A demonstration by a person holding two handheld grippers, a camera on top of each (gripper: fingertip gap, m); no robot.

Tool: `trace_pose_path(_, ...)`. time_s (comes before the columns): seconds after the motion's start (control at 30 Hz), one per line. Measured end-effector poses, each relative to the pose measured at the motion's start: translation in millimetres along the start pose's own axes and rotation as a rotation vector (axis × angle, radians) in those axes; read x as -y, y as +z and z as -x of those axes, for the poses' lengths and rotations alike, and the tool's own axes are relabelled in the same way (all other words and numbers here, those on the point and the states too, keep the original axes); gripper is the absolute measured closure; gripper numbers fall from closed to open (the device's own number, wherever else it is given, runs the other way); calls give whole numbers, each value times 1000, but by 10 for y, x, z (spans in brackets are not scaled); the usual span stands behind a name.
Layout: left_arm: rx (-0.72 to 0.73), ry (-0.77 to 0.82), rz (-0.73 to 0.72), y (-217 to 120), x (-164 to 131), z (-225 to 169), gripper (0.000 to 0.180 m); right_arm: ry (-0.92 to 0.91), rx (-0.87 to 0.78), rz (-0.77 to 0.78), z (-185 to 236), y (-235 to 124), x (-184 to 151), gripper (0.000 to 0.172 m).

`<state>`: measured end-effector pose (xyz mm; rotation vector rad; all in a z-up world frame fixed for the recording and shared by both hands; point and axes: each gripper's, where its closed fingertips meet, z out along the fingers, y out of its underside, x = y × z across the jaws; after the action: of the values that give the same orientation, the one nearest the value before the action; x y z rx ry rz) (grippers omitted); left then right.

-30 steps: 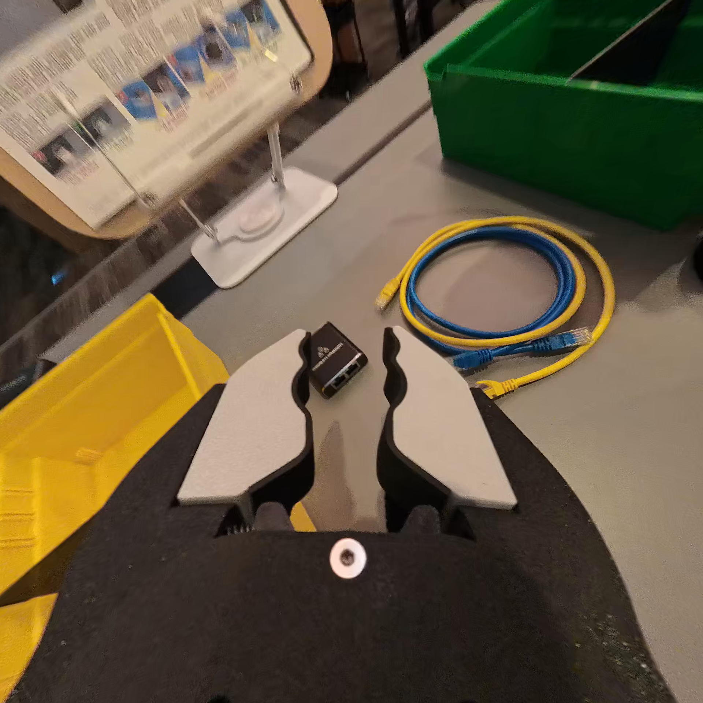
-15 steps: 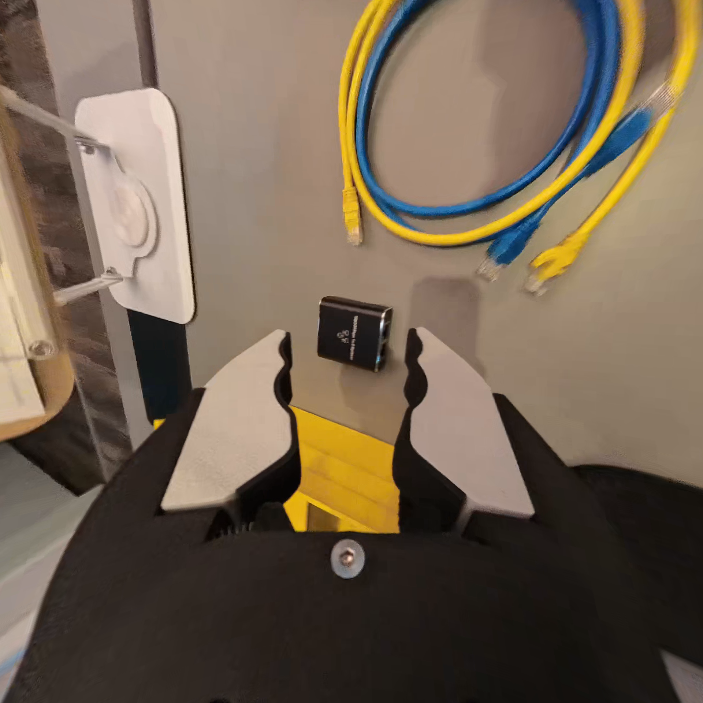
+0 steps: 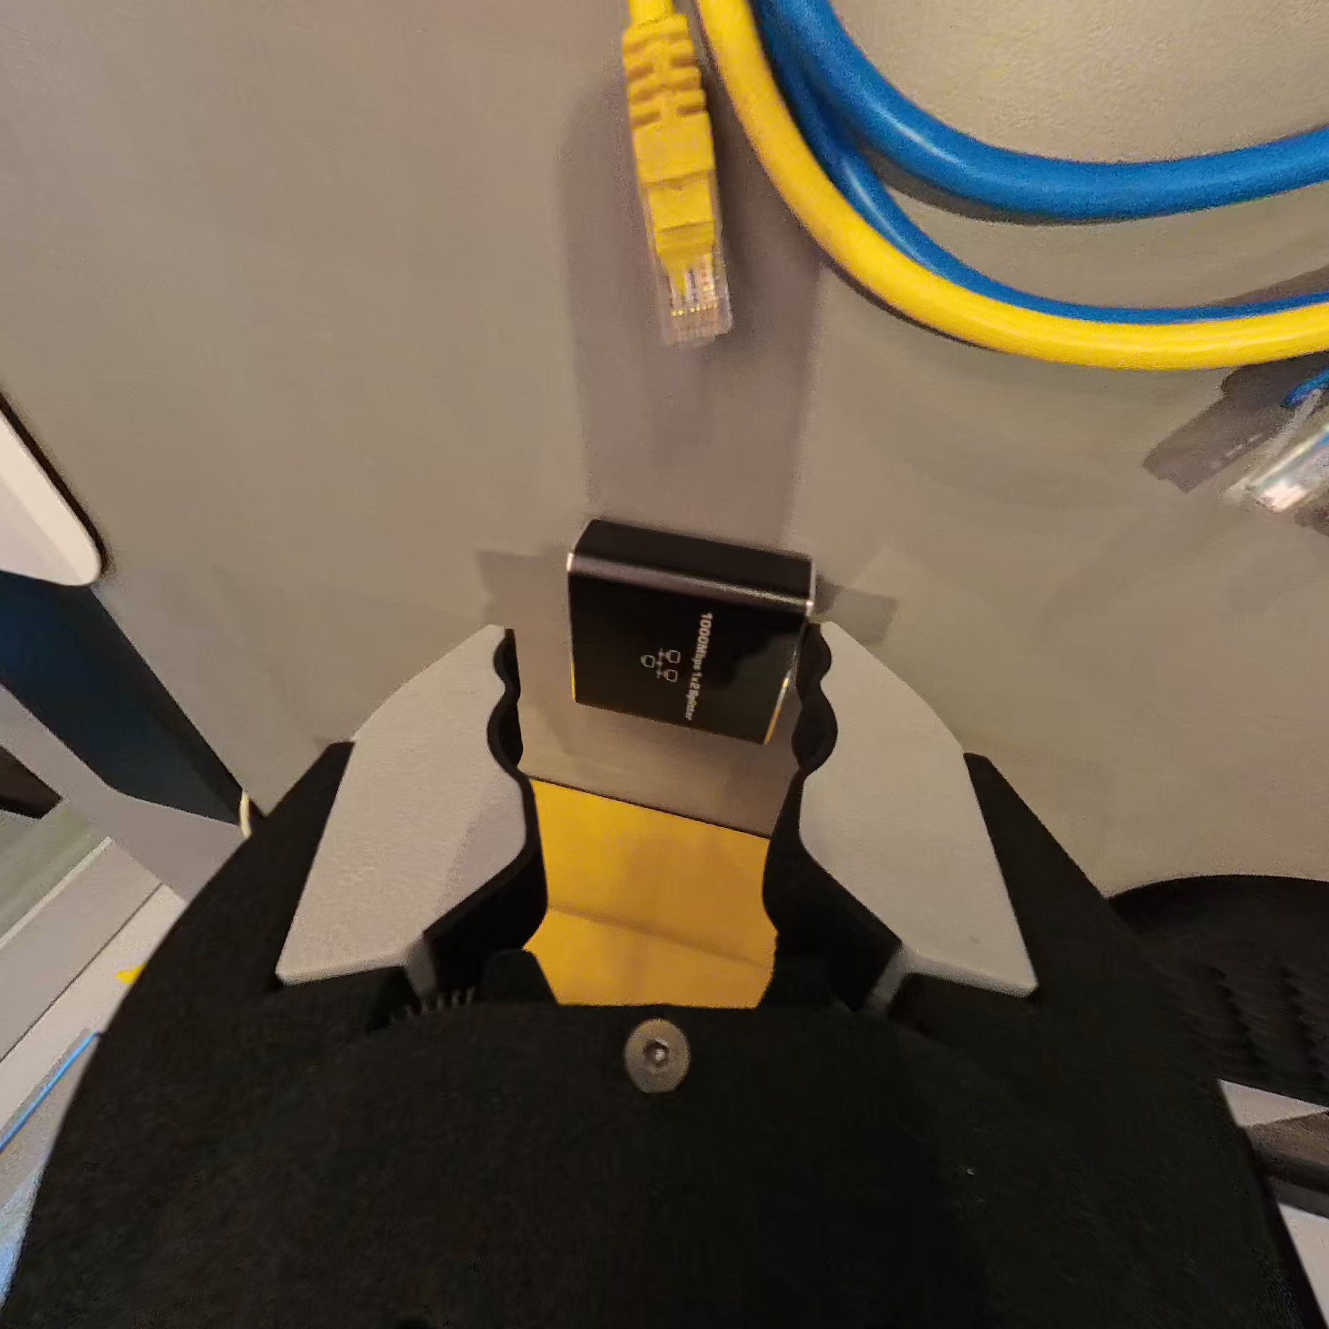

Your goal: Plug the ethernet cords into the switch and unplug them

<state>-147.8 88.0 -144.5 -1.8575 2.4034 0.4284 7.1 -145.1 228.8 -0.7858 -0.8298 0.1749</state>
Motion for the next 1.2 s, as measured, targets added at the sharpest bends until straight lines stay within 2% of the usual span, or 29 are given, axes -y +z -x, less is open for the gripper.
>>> trace_pose_path(0.2,-73,19,38,89,-10,-75,112,21,-18,-12,-80,-77,-8,159)
trace_pose_path(0.33,-55,90,37,70,-6,-139,115,23,-15,-12,-84,-89,-6,159)
trace_pose_path(0.5,-9,247,28,6,-65,-434,117,16,-13,-10,-76,-82,-5,159)
trace_pose_path(0.63,-13,232,20,-23,-125,-605,117,16,-16,-11,-85,-85,-8,159)
trace_pose_path(0.77,52,160,-11,-73,-101,-552,98,25,-22,-11,-103,-111,-14,159)
trace_pose_path(0.87,48,-9,-82,-198,-36,-557,86,24,-27,-13,-110,-140,5,159)
trace_pose_path(0.9,48,-112,-107,-242,-20,-550,87,21,-29,-17,-113,-151,18,159)
trace_pose_path(1.0,37,-523,-213,-308,-6,-508,108,20,-32,-29,-126,-180,55,159)
trace_pose_path(1.07,-42,-729,-302,-279,48,-566,100,19,-33,-33,-129,-189,67,159)
trace_pose_path(1.13,-47,-812,-257,-171,-28,-578,92,22,-29,-38,-120,-191,81,159)
trace_pose_path(1.2,10,-816,-166,-74,-155,-561,90,29,-22,-43,-104,-188,92,159)
